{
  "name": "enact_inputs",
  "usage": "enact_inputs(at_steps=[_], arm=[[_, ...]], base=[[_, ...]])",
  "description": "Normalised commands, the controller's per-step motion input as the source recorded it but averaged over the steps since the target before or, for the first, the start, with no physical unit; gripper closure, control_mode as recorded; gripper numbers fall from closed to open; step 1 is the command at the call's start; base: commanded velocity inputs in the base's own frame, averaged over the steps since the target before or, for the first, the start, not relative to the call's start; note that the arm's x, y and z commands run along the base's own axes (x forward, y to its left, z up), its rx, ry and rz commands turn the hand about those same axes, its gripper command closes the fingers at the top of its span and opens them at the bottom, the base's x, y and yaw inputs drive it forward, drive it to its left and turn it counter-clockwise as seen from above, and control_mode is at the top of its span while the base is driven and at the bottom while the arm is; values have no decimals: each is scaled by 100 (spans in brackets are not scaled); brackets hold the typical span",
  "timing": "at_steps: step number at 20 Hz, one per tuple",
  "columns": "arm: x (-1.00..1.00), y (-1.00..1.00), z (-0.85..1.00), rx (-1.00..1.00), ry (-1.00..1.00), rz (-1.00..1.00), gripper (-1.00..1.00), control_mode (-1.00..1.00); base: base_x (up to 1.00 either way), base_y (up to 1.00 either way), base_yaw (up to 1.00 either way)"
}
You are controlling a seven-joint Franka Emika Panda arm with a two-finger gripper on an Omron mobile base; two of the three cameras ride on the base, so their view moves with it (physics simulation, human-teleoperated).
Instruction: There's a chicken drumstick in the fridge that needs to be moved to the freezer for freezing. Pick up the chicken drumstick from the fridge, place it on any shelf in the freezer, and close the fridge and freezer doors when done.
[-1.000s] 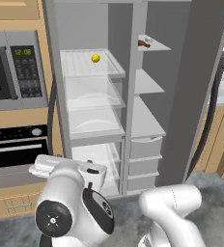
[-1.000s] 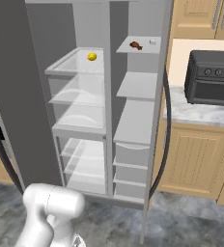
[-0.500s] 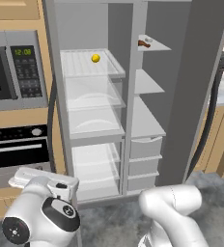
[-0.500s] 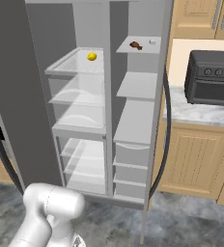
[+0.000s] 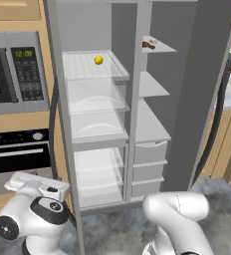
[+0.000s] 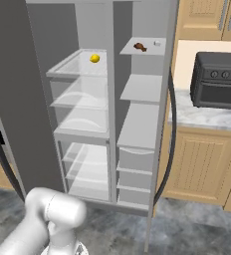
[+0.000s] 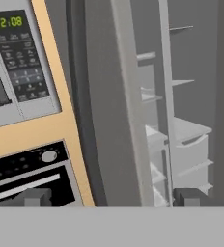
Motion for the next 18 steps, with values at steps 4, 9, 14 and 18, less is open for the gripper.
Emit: enact_inputs(at_steps=[4,9,14,18], arm=[[47,42,-31,-4,2,0,-100,-100],[47,34,-28,-4,0,0,-100,-100],[33,24,-30,-1,3,0,-100,-100],[14,27,-33,-4,7,-1,-100,-100]], base=[[0,0,0],[0,0,0],[0,0,0],[0,0,0]])
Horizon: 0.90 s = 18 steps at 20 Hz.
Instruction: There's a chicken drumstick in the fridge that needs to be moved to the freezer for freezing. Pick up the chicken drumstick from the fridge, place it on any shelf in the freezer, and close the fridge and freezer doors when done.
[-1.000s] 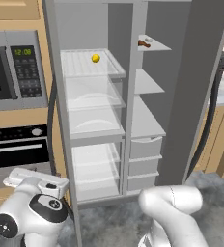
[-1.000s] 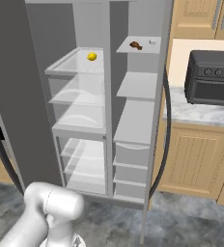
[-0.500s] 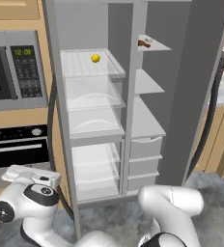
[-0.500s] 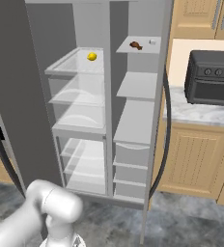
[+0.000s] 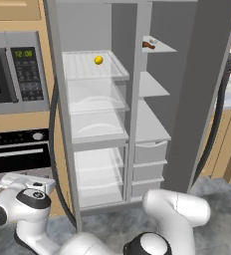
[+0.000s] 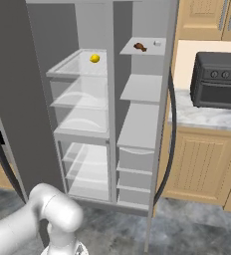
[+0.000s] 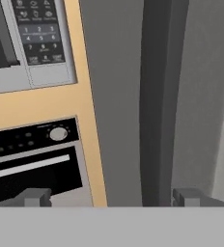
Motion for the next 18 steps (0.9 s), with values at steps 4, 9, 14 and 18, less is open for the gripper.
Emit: enact_inputs(at_steps=[4,9,14,18], arm=[[30,-1,-22,-1,4,0,-100,-100],[26,-8,-15,0,0,-3,-100,-100],[43,0,-17,0,1,-5,-100,-100],[30,-14,-12,0,2,-3,-100,-100]], base=[[0,0,0],[0,0,0],[0,0,0],[0,0,0]])
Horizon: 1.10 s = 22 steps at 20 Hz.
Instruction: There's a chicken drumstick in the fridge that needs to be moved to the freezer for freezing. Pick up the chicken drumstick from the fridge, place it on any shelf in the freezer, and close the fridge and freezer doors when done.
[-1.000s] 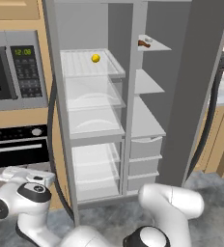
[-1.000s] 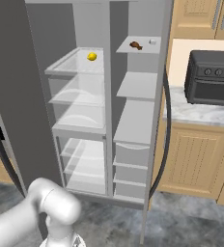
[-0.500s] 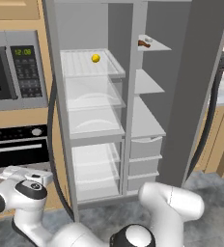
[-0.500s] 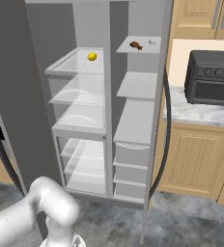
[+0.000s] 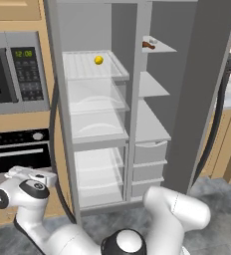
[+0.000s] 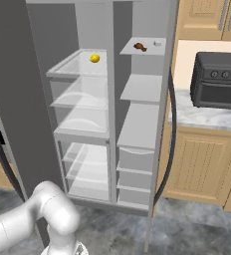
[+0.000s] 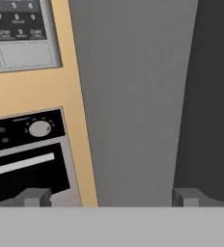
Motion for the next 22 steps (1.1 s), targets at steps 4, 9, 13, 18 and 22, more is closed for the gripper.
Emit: enact_inputs(at_steps=[4,9,13,18,22], arm=[[21,-16,-9,0,0,-3,-100,-100],[12,-29,-6,0,0,-3,-100,-100],[24,-62,-11,0,0,-2,-100,-100],[24,-84,-12,1,0,0,-100,-100],[22,-96,-21,2,0,0,-100,-100]], base=[[0,0,0],[0,0,0],[0,0,0],[0,0,0],[0,0,0]])
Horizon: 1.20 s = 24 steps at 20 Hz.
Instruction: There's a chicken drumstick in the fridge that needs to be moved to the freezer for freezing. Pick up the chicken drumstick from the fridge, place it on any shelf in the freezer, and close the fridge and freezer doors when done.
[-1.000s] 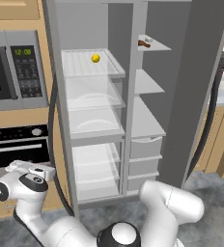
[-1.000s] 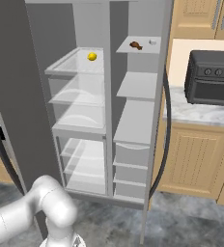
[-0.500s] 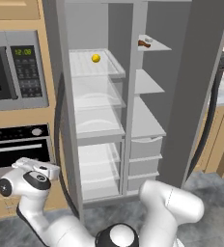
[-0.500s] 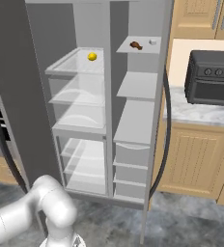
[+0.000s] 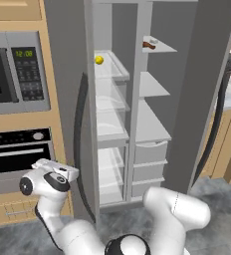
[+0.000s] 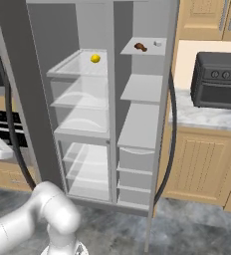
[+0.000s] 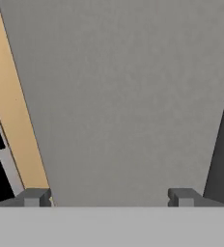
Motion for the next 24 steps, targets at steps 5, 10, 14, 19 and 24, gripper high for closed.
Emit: enact_inputs(at_steps=[5,10,14,19,24], arm=[[39,-100,-21,4,0,0,-100,-100],[59,-86,-14,3,0,0,-100,-100],[51,-86,0,3,0,0,-100,-100],[38,-100,0,7,-2,0,-100,-100],[40,-100,0,8,-1,0,-100,-100]], base=[[0,0,0],[0,0,0],[0,0,0],[0,0,0],[0,0,0]])
